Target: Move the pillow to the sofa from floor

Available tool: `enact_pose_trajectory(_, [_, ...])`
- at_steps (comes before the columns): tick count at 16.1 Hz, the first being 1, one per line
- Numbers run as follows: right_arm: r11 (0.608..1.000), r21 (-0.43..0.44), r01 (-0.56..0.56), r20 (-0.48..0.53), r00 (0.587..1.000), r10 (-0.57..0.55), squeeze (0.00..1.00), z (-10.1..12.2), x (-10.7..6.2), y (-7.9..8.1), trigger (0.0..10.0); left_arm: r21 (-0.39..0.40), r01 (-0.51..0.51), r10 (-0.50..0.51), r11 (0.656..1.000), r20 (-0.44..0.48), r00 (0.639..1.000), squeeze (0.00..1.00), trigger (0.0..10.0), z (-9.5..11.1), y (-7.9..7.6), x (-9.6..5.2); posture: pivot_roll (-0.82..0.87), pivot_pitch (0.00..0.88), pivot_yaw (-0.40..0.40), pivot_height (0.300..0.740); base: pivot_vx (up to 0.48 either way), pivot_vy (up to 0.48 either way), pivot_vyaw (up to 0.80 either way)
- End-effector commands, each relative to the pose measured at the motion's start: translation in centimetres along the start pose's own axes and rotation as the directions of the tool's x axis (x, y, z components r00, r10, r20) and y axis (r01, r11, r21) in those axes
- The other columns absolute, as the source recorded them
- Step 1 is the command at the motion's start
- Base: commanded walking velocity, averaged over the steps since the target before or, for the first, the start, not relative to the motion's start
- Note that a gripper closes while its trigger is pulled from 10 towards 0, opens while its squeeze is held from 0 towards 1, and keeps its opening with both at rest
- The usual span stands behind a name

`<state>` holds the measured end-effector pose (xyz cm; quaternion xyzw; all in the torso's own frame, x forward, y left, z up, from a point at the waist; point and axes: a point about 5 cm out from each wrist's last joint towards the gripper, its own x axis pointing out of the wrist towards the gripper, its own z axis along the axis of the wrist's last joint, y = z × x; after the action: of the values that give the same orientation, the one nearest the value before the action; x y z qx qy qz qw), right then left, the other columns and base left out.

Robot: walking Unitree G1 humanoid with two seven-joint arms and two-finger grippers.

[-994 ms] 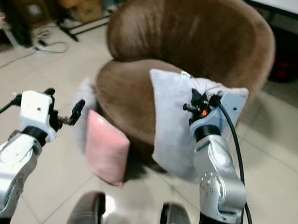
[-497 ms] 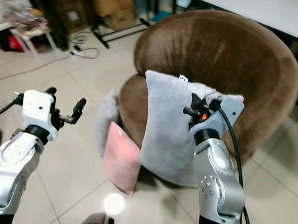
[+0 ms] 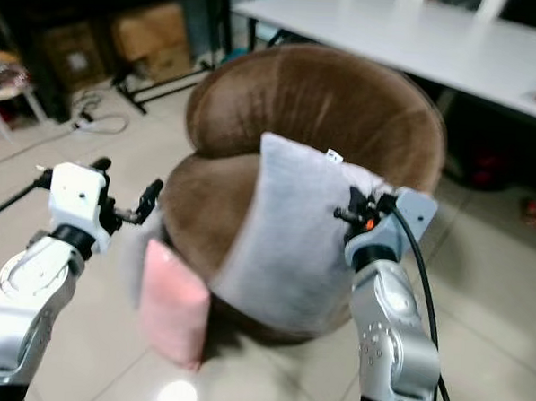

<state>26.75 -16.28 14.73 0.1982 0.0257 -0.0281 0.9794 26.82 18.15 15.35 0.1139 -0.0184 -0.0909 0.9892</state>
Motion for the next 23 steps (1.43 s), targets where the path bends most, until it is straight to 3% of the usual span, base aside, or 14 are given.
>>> enact_pose_trajectory(1, [1.000, -0.006, -0.027, 0.035, 0.999, 0.027, 0.00, 0.5, 0.0, 0.9, 10.0, -0.002, -0.017, 0.017, 1.000, -0.009, 1.000, 0.00, 10.0, -0.1, 0.5, -0.2, -0.04, 0.000, 0.069, 0.740, 0.000, 0.000, 0.00])
enact_pose_trajectory(5, [1.000, -0.011, -0.018, 0.032, 0.999, 0.018, 0.00, 0.1, -0.1, 0.9, 10.0, -0.011, -0.032, 0.032, 0.999, 0.004, 0.999, 0.00, 10.0, 0.1, 0.8, -0.2, -0.03, 0.000, 0.073, 0.740, 0.000, 0.000, 0.00])
enact_pose_trajectory(9, [0.992, -0.088, -0.090, 0.030, 0.995, 0.092, 0.00, -0.2, -0.1, 2.0, 10.0, -0.026, -0.014, 0.014, 1.000, 0.013, 1.000, 0.00, 10.0, 0.0, 0.8, -0.5, -0.02, 0.000, 0.070, 0.740, 0.152, 0.000, 0.37])
enact_pose_trajectory(23, [0.993, -0.060, -0.106, 0.001, 0.994, 0.106, 0.00, -0.9, 0.6, 2.5, 10.0, -0.027, 0.018, -0.018, 0.999, 0.015, 1.000, 0.00, 10.0, 0.0, 0.9, -1.0, -0.01, 0.000, 0.069, 0.740, 0.329, 0.000, 0.04])
